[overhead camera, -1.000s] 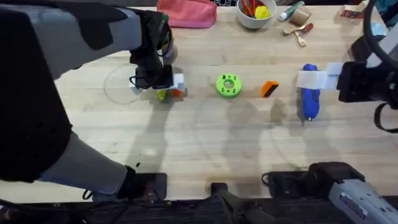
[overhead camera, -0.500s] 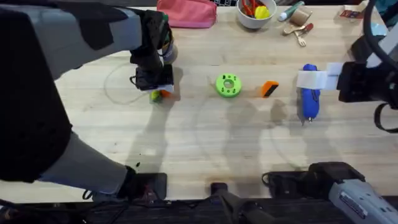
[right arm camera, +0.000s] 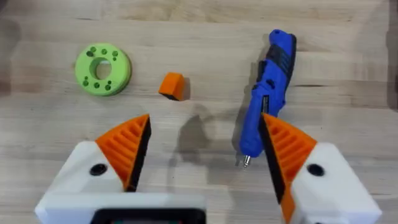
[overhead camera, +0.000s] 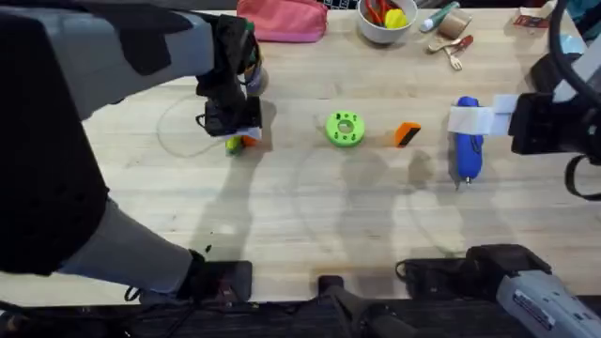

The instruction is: Pick up the gripper from the table and insert it into the empty holder that is missing its gripper. Then pick up a screw, insert it into the mounting hole, and use the screwdriver to tighten it. Finally, clean up the table by picking up the vegetable and placing it into the bucket.

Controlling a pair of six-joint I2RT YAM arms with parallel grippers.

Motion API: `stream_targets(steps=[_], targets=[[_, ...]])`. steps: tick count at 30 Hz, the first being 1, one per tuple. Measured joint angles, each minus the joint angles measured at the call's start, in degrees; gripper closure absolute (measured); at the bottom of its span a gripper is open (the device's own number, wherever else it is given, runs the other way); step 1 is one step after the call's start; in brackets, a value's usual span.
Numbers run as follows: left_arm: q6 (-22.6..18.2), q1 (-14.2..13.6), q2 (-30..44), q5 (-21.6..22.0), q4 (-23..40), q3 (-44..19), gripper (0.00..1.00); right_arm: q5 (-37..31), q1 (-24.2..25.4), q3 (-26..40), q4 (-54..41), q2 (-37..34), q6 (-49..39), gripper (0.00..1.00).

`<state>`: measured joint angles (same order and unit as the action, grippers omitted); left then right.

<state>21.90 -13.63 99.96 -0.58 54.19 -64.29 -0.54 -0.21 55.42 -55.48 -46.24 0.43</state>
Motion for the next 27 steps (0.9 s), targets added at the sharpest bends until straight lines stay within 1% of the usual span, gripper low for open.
stream_targets(steps=[8, 18, 21, 27], targets=[[0.0, 0.0, 0.0, 0.0, -0.2, -0.4, 0.985, 0.0, 0.0, 0.0, 0.0, 0.0, 0.0, 0.007], [-0.1, 0.0, -0.3, 0.0, 0.8, -3.1, 0.985, 0.0, 0.0, 0.0, 0.0, 0.0, 0.0, 0.007], [-0.7, 0.0, -2.9, 0.0, 0.9, -3.2, 0.985, 0.0, 0.0, 0.0, 0.0, 0.0, 0.0, 0.008], [-2.9, 0.0, -13.0, 0.0, 0.9, -3.3, 0.985, 0.0, 0.0, 0.0, 0.0, 0.0, 0.0, 0.009]])
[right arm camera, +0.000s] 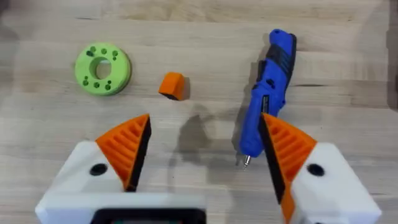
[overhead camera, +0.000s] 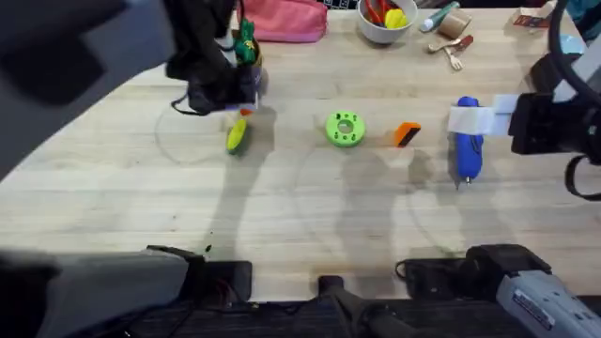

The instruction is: Pick up the gripper from the table and insert it into the empty holder that is missing its gripper. Then pick up a screw, insert it into the mounting hole, and use the screwdriver to tighten it. Finally, clean up the table by picking up the vegetable and placing it into the bucket.

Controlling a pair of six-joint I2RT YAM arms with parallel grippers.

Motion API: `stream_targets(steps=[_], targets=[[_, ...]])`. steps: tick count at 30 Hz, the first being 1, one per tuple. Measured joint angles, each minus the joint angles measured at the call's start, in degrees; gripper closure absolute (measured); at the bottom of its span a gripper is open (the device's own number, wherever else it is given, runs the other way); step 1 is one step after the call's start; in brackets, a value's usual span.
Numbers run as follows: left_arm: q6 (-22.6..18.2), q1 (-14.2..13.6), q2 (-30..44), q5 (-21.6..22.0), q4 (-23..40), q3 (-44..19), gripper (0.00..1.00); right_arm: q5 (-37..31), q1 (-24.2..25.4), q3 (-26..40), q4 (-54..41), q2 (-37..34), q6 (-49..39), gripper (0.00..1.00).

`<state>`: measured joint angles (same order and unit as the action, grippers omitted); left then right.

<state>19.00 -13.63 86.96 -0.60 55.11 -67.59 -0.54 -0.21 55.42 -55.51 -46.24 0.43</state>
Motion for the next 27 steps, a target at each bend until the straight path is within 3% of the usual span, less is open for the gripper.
stream_targets(steps=[5, 27], targets=[[-1.2, 0.0, -5.4, 0.0, 0.5, -0.5, 0.985, 0.0, 0.0, 0.0, 0.0, 0.0, 0.0, 0.009], [-4.0, 0.0, -16.6, 0.0, 1.2, -0.5, 0.985, 0.0, 0.0, 0.0, 0.0, 0.0, 0.0, 0.009]])
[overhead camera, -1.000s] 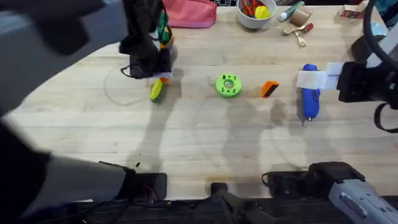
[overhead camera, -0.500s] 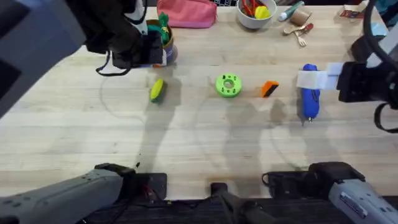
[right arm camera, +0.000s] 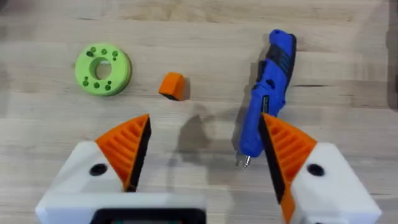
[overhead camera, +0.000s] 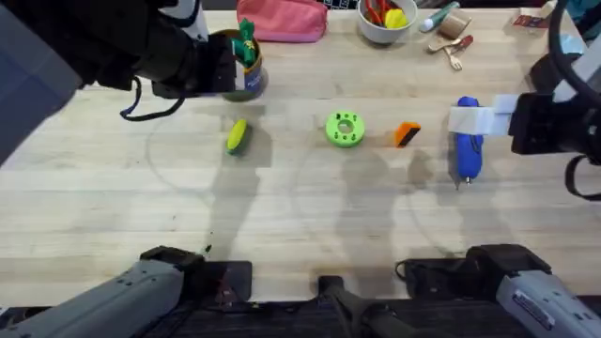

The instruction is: Pick up the gripper from the table and insert it into the empty holder that is missing its gripper. Then pick up a screw, insert it into the mounting hole, and use the screwdriver to tighten it. Finally, clean up the table by picking up the vegetable and placing it into the bucket.

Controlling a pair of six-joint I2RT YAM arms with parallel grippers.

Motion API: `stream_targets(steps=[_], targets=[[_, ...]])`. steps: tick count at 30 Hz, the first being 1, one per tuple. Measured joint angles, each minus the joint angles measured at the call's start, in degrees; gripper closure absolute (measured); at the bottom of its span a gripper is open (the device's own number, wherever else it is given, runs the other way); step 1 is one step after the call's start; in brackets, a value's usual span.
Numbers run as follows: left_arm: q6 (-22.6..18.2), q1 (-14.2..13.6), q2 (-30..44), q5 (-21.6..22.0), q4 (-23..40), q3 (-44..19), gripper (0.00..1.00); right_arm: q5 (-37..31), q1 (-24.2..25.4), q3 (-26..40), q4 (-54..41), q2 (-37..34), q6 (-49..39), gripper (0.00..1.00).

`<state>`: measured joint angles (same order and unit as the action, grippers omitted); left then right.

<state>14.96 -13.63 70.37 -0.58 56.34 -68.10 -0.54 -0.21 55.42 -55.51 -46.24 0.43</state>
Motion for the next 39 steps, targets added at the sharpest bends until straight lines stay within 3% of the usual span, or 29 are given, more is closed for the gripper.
stream_targets(steps=[3, 7, 9, 10, 23, 32, 39], targets=[[-0.2, 0.0, -0.4, 0.0, 0.0, 0.0, 0.978, 0.0, 0.0, 0.0, 0.0, 0.0, 0.0, 0.009], [-0.7, 0.0, -0.4, 0.2, -0.1, 0.0, 0.401, 0.0, 0.0, 0.0, 0.0, 0.0, 0.0, 0.009], [-0.6, 0.0, -0.6, 0.2, -0.4, 0.0, 0.066, 0.0, 0.0, 0.0, 0.0, 0.0, 0.0, 0.009], [-0.7, 0.0, -0.7, 0.2, -0.4, 0.0, 0.033, 0.0, 0.0, 0.0, 0.0, 0.0, 0.0, 0.009], [-4.2, 0.0, -6.8, 0.5, -3.0, 0.0, 0.015, 0.0, 0.0, 0.0, 0.0, 0.0, 0.0, 0.009], [-5.8, 0.0, -7.4, 6.9, -7.4, 0.0, 0.015, 0.0, 0.0, 0.0, 0.0, 0.0, 0.0, 0.009], [-11.7, 0.0, -7.4, 8.7, -13.7, 0.0, 0.016, 0.0, 0.0, 0.0, 0.0, 0.0, 0.0, 0.009]])
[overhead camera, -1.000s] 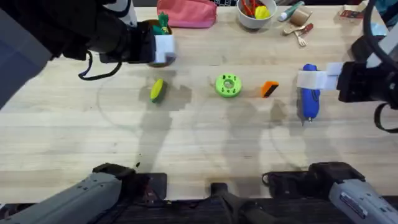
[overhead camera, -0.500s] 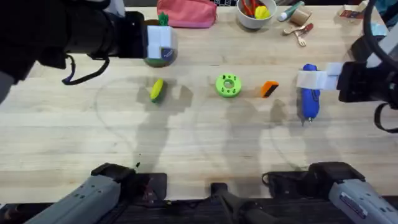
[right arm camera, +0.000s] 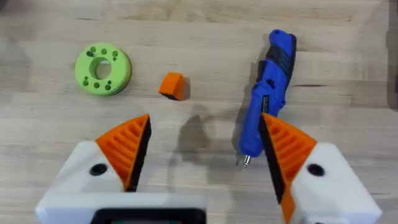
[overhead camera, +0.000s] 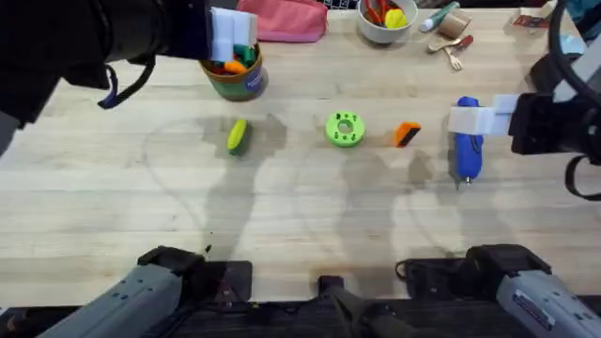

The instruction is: Pick up the gripper from the table and insert it into the empty holder that is missing its gripper. Then pick up a screw, insert it into the mounting hole, and use the screwdriver to tighten it. Finally, clean up the table by picking up the vegetable and placing it into the bucket.

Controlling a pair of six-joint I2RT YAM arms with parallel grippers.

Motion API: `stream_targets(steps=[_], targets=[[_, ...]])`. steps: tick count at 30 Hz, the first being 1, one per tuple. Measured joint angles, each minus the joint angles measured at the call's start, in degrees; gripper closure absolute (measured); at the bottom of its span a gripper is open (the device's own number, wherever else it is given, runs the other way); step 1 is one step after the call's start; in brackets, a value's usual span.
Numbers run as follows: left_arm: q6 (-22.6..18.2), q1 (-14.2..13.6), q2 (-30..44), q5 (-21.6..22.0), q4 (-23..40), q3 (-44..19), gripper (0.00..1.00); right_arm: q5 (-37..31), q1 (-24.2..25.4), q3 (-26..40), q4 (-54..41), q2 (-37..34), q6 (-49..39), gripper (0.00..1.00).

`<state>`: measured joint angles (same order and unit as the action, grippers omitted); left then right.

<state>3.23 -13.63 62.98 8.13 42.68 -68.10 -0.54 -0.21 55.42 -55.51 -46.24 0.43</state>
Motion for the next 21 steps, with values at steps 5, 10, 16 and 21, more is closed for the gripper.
stream_targets(steps=[5, 10, 16, 21], targets=[[-3.0, 0.0, 0.0, 0.9, 4.4, 0.0, 0.015, 0.0, 0.0, 0.0, 0.0, 0.0, 0.0, 0.007], [-5.5, 0.0, 0.0, 2.1, 7.1, 0.0, 0.015, 0.0, 0.0, 0.0, 0.0, 0.0, 0.0, 0.009], [-6.3, 0.0, 1.2, 1.9, 6.0, 0.0, 0.016, 0.0, 0.0, 0.0, 0.0, 0.0, 0.0, 0.009], [-6.6, 0.0, 6.0, 0.6, 3.0, 0.0, 0.016, 0.0, 0.0, 0.0, 0.0, 0.0, 0.0, 0.008]])
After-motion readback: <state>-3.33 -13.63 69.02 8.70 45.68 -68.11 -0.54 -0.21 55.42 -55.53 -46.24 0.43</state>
